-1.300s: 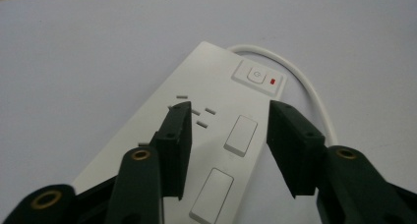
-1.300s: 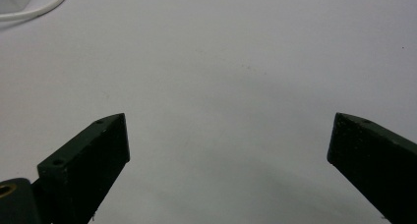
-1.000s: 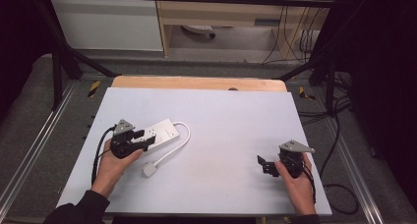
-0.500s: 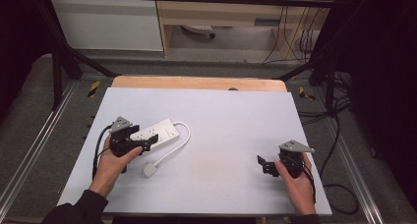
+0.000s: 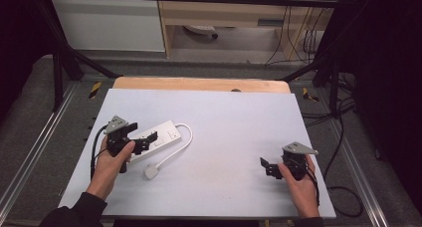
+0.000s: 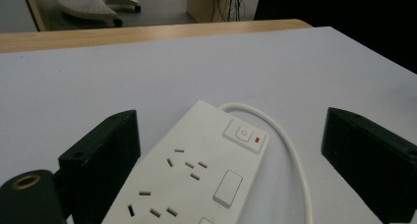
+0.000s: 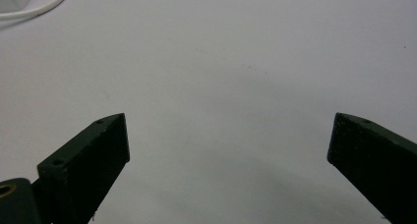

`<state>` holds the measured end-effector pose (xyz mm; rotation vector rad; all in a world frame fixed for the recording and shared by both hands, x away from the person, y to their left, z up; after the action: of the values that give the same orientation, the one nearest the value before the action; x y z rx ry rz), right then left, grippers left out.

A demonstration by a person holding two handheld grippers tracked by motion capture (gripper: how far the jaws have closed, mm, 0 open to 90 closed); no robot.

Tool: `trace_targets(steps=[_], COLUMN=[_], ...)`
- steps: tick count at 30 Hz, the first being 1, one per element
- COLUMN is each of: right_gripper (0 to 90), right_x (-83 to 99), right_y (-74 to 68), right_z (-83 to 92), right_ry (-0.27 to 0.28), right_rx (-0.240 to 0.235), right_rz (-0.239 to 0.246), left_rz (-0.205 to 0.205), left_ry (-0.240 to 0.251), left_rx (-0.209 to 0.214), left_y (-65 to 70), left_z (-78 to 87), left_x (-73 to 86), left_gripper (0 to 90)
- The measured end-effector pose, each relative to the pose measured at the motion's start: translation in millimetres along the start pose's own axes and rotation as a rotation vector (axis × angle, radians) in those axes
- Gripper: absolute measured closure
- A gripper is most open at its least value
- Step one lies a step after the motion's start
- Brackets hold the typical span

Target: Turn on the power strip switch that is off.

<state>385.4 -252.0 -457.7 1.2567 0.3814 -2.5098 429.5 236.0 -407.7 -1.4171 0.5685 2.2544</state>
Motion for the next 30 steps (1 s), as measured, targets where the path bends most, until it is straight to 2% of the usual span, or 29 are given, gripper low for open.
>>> trace_targets(steps=[11,22,30], right_gripper=[2.7,2.7,2.7], right_x=[0.1,-0.1,-0.2], right_y=[0.4,0.0,0.5], right_z=[-0.1,-0.9,1.1], right_ry=[0.003,-0.002,0.008], right_rx=[0.001,0.001,0.0], right_rz=[0.004,0.009,0.001], left_rz=[-0.007,-0.04,-0.054], left_ry=[0.046,0.012,0.011], left_rx=[-0.029,-0.027,-0.018], left_y=[-6.3,-6.8,-4.4], left_z=[16.2,43.8,64.6], left_x=[-11.3,-12.8,-10.3], left_gripper=[8.0,7.9,7.9])
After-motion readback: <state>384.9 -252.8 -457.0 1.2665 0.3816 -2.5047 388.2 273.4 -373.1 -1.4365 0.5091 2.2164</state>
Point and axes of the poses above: each handheld gripper's, and its own axes: z roughly backward along the jaws, x roughly out of its underside, y roughly to its right, the point moved 3 cm from there along -z, roughly forward along the jaws, and after that the axes turned 3 degrees about -z, right-handed, at the moved point
